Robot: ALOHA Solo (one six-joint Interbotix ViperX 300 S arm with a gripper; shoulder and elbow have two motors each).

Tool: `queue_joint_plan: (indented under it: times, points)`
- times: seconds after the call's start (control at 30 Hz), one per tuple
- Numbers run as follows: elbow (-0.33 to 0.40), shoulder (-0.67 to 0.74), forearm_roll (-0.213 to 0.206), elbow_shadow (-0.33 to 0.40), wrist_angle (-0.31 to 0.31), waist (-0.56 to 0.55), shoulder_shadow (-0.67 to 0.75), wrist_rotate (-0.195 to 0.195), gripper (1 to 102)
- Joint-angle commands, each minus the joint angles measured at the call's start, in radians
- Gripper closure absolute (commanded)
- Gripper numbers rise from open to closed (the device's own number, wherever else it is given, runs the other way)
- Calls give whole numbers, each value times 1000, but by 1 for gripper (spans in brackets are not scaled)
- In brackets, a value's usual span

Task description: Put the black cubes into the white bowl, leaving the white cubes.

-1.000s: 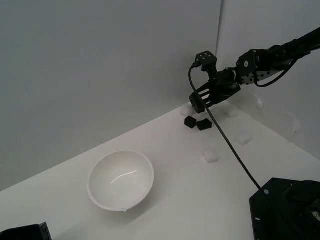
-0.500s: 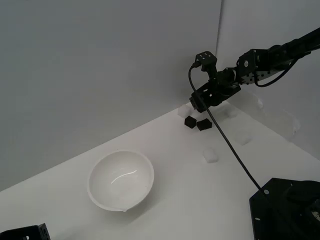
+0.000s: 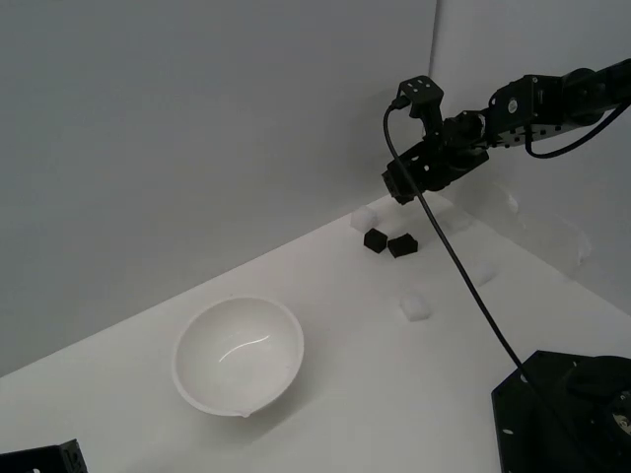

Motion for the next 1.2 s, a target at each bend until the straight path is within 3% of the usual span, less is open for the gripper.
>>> queue_joint_plan:
  times: [0.0, 0.13, 0.37, 0.63, 0.8, 1.17]
  points:
    - [-5, 72, -25, -11, 29, 20, 81, 3, 100]
    - [2, 135, -25, -5, 94, 20, 144, 3, 100]
    - [48, 284, -25, 43, 123, -21, 288, 3, 100]
    - [58, 430, -26, 55, 216, -126, 437, -3, 100]
    - [55, 508, -35, 52, 242, -242, 514, -25, 100]
    - [57, 546, -37, 54, 255, -515, 552, -123, 100]
